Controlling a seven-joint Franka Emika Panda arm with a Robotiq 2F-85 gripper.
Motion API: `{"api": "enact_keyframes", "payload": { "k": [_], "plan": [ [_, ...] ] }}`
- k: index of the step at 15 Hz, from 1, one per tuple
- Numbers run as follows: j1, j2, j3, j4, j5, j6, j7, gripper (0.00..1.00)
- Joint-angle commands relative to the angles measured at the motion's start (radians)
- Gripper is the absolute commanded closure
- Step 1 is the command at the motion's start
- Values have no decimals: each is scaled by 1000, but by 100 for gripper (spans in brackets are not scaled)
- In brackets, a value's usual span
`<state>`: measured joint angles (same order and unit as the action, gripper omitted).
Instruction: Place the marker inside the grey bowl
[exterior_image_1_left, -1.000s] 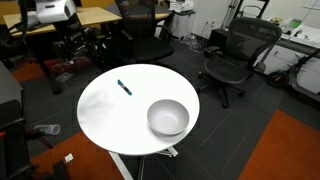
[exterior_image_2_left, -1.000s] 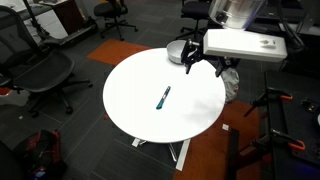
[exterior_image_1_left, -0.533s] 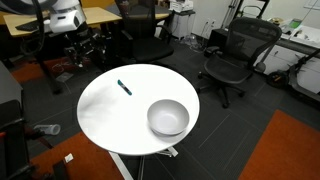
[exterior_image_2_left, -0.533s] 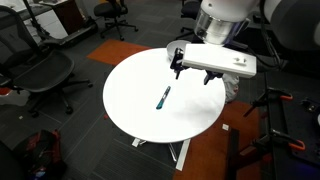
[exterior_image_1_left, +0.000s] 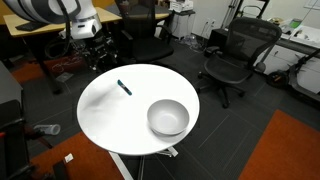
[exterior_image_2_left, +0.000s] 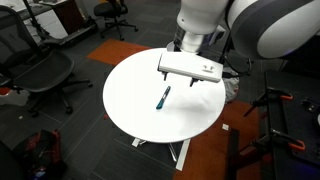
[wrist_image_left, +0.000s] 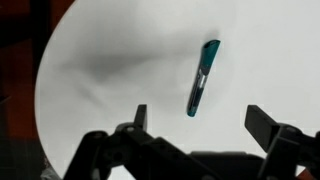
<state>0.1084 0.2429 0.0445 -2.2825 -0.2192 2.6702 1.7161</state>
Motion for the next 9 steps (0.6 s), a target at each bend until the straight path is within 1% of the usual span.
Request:
{"api": "enact_keyframes", "payload": {
  "k": [1, 5, 9],
  "plan": [
    [43, 90, -46, 96, 13, -20, 6, 0],
    [58, 166, -73, 164, 42, -29, -14, 0],
    [54, 223, -75, 215, 90, -37, -40, 0]
  ]
}}
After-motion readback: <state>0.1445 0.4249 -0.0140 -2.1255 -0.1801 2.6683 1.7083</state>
